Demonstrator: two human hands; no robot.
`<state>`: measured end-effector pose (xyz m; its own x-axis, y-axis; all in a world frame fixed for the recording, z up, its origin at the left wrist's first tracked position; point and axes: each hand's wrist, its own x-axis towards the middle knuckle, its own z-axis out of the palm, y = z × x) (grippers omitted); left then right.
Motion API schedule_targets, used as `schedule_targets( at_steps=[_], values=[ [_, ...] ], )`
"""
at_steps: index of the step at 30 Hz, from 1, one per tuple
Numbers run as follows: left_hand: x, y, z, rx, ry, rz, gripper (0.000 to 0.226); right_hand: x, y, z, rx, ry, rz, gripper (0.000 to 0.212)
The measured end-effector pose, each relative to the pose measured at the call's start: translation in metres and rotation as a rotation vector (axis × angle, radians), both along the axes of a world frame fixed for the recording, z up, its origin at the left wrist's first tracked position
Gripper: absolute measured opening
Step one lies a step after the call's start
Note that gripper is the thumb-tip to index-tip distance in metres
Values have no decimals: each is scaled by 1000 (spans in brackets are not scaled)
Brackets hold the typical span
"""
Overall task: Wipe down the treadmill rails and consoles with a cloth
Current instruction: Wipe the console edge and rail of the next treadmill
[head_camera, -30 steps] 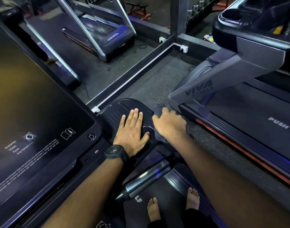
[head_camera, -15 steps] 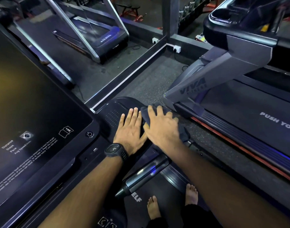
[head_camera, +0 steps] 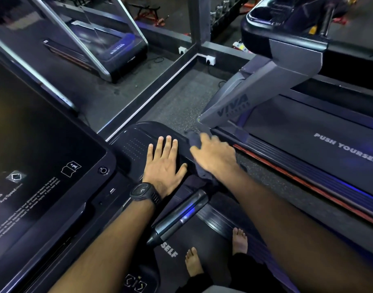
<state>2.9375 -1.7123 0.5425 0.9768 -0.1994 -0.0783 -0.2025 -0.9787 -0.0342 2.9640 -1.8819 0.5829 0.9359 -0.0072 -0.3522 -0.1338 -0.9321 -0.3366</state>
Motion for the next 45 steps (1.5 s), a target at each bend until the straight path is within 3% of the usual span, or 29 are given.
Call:
schedule_targets(
  at_steps=[2,3,5,8,11,13,16,18,21,23,25,27,31,33,37,39,42,45],
  values=[
    [-1,0,0,-15,-5,-6,84,-3,-8,1,21,95,-139,60],
    [-1,0,0,-14,-6,-16,85,-13,-8,0,-34,46,-154,60],
    [-1,1,-1,6,-14,-37,86,-39,4,-7,-194,-132,-48,62],
    [0,0,-3,10,-26,-36,82,-41,9,-9,-214,-231,130,62],
    [0,-4,-2,-32,-12,-42,78,-8,-13,-1,7,-12,0,57],
    [-2,-9,-2,-49,2,-69,78,-8,-24,1,45,82,-158,58],
    [-4,-13,-4,-49,-10,-70,84,-50,-8,-9,-258,-161,-86,62],
    [-4,-14,-5,-47,-17,-73,87,-67,5,-13,-312,-194,11,66],
    [-5,-14,-8,-52,-21,-100,87,-41,-5,-9,-179,-213,51,59],
    [-7,-17,-8,-61,-8,-113,87,-21,-21,-3,-5,-2,-72,55],
    [-8,-21,-8,-82,2,-128,87,-20,-33,-1,44,123,-228,56],
    [-11,-26,-7,-112,10,-148,89,-41,-30,-2,-68,39,-251,57],
    [-13,-32,-9,-261,40,-117,89,-66,-10,-4,-136,-218,6,61],
    [-12,-33,-11,-284,31,-117,90,-48,-18,-6,-53,-171,22,57],
    [-14,-33,-8,-261,47,-125,95,-27,-47,-3,34,158,-242,57],
    [-16,-34,-7,-260,44,-142,94,-49,-43,-3,-60,63,-227,57],
    [-17,-36,-9,-267,40,-162,94,-76,-26,-3,-189,-150,-23,61],
    [-16,-38,-11,-256,33,-176,95,-48,-36,-5,-62,-106,-26,53]
  ],
)
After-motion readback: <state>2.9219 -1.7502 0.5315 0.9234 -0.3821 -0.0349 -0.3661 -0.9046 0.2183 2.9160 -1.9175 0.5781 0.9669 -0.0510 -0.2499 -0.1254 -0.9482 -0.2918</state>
